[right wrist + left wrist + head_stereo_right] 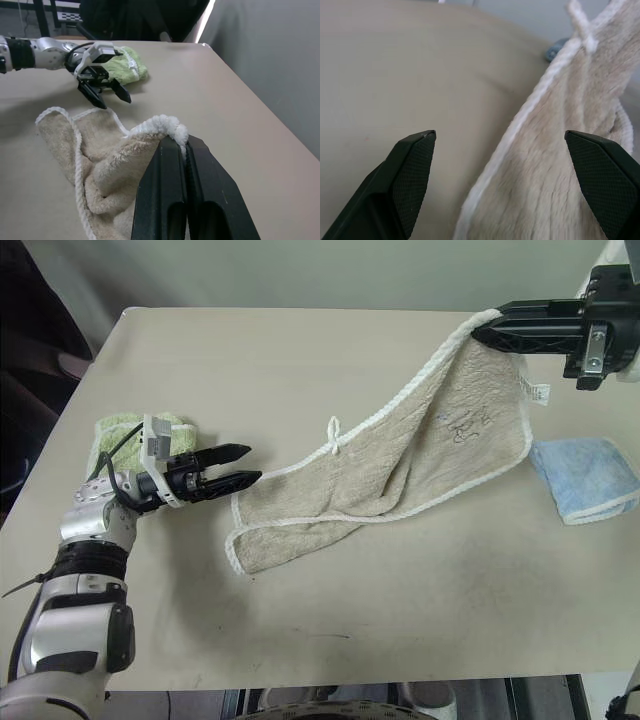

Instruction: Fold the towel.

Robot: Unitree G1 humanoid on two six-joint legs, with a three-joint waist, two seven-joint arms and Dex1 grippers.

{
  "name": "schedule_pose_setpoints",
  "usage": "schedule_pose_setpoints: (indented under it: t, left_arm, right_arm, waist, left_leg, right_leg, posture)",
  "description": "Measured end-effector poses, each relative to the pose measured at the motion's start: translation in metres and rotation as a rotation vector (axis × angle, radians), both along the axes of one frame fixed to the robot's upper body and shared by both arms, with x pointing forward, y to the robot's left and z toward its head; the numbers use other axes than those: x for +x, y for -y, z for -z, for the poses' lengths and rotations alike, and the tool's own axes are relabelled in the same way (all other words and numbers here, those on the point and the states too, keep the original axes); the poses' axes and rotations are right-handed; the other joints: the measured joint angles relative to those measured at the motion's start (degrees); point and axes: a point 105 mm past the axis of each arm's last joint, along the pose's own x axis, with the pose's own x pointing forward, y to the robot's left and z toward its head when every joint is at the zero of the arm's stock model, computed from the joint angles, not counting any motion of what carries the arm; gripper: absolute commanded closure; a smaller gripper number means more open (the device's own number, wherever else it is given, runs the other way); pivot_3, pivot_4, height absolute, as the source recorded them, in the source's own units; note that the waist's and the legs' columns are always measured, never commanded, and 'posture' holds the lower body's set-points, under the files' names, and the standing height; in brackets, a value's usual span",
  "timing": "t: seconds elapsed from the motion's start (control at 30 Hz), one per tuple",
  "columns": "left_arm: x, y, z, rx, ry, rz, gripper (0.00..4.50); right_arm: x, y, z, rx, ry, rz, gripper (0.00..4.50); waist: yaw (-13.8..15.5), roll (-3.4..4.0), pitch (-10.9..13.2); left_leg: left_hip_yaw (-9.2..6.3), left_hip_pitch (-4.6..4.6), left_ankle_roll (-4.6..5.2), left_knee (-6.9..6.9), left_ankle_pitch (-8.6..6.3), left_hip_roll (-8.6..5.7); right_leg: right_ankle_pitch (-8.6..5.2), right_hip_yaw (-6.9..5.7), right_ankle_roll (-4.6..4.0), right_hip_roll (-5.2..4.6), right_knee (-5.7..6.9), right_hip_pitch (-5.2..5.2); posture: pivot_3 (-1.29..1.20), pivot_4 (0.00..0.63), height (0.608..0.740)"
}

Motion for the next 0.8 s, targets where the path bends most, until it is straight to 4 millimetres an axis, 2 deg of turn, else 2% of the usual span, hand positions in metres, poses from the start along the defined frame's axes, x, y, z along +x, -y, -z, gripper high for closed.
schedule_pose_setpoints:
  t: [0.37,0.5,0.6,0.73,0.8]
  left_arm:
    - [-0.012,-0.001,0.025,0.196,-0.128,0.106,0.0]
    - [-0.008,-0.002,0.025,0.253,-0.167,0.097,0.0]
    - [-0.006,-0.004,0.025,0.243,-0.192,0.076,0.0]
    - [-0.005,-0.006,0.026,0.224,-0.225,0.055,0.0]
    - [-0.005,-0.007,0.025,0.216,-0.242,0.051,0.39]
  right_arm:
    - [-0.011,-0.005,-0.004,-0.003,0.013,-0.006,4.47]
    - [-0.013,-0.006,-0.005,-0.004,0.012,-0.012,4.47]
    - [-0.014,-0.006,-0.006,-0.011,0.014,-0.008,4.47]
    - [-0.015,-0.007,-0.006,-0.015,0.021,-0.005,4.47]
    - [-0.016,-0.007,-0.007,-0.014,0.023,-0.006,4.5]
  waist:
    - [0.0,0.0,0.0]
    - [0.0,0.09,-0.1]
    - [0.0,0.12,-0.1]
    - [-0.5,0.12,-0.1]
    - [-0.6,0.12,-0.1]
  left_leg:
    - [-0.01,-0.11,0.03,0.06,-0.02,0.0]
    - [0.0,-0.03,0.07,0.09,-0.02,0.0]
    - [-0.01,0.04,0.61,0.08,-0.17,0.01]
    - [0.0,0.09,0.65,0.09,0.04,0.0]
    - [0.01,0.08,0.65,0.1,0.12,-0.01]
  right_leg:
    - [-0.01,0.0,0.03,0.0,0.01,-0.08]
    - [0.0,0.0,0.03,0.0,0.06,-0.03]
    - [0.02,-0.01,-0.02,0.0,0.1,-0.01]
    - [0.25,0.0,-0.09,0.0,0.12,0.01]
    - [0.32,0.0,-0.08,0.0,0.11,0.02]
  posture:
    - [0.0,0.15,0.733]
    - [0.0,0.15,0.733]
    - [0.0,0.15,0.733]
    - [0.0,0.15,0.733]
    - [0.0,0.15,0.733]
